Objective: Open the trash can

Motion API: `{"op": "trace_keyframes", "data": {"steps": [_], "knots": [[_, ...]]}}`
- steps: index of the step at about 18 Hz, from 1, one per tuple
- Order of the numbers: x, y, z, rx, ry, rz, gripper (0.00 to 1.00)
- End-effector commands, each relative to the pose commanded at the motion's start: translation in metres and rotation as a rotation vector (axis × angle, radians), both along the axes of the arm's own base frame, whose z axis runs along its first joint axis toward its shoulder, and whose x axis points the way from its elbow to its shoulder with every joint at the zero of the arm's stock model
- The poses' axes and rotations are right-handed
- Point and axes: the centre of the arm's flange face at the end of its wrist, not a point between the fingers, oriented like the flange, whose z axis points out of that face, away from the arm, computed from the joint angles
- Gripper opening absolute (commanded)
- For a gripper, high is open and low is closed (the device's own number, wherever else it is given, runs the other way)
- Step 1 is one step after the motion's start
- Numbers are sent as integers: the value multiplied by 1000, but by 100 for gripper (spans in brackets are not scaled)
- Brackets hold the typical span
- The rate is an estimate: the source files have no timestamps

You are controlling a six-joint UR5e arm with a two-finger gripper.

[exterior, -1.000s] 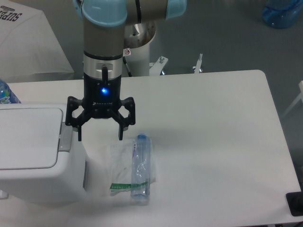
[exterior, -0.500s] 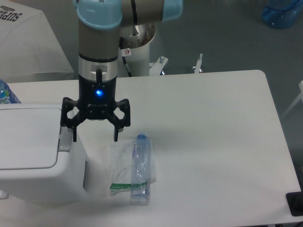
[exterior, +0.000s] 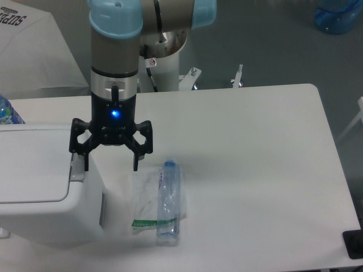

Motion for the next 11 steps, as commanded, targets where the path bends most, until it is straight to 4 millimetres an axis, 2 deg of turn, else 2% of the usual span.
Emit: {"op": "trace_keyframes", "data": {"steps": [11], "knots": [[0, 0, -3, -5, -4, 1, 100]]}}
